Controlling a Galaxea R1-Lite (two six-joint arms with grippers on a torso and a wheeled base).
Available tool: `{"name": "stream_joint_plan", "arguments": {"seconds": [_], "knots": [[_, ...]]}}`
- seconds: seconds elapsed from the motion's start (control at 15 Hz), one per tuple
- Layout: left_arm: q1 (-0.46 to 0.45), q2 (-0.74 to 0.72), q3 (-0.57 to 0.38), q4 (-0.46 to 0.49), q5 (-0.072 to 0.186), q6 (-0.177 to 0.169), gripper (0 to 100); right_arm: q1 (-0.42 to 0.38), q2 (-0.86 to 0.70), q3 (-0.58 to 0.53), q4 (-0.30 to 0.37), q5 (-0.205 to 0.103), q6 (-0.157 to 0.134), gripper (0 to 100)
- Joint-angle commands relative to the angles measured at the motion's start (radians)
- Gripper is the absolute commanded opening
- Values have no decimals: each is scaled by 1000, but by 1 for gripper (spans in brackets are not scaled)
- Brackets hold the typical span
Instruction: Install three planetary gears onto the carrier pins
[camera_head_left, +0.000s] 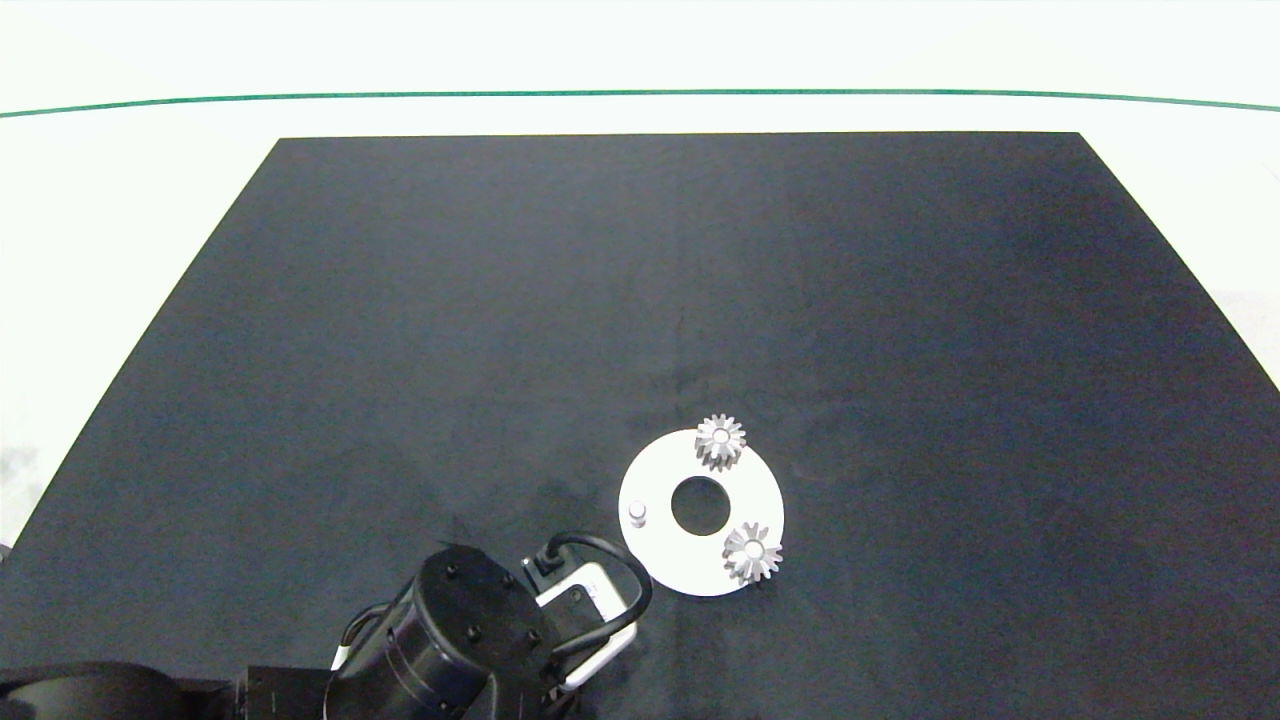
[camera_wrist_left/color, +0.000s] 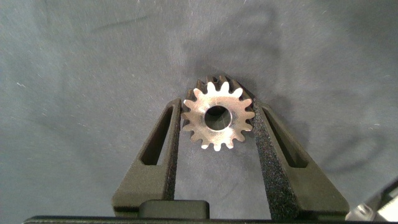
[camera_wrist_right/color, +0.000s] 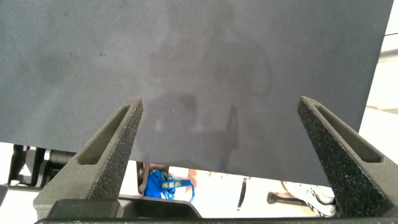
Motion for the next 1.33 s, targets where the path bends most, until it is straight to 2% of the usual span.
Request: {"name": "stream_joint_plan", "arguments": {"seconds": [0.07, 0.47, 0.6, 0.87, 1.33], "knots": [[-29, 1, -155, 127, 5, -3, 0, 1, -23, 1, 4, -1, 0, 100], [-24, 47, -419, 411, 6, -3, 0, 8, -57, 15, 2, 4, -2, 100], [-21, 107, -453, 420, 6, -1, 0, 8, -58, 10, 1, 4, -5, 100], [8, 129, -536, 483, 6, 2, 0, 10, -75, 26, 1, 10, -5, 100], [14, 132, -576, 497, 6, 4, 0, 8, -75, 43, -1, 22, -4, 100]]}}
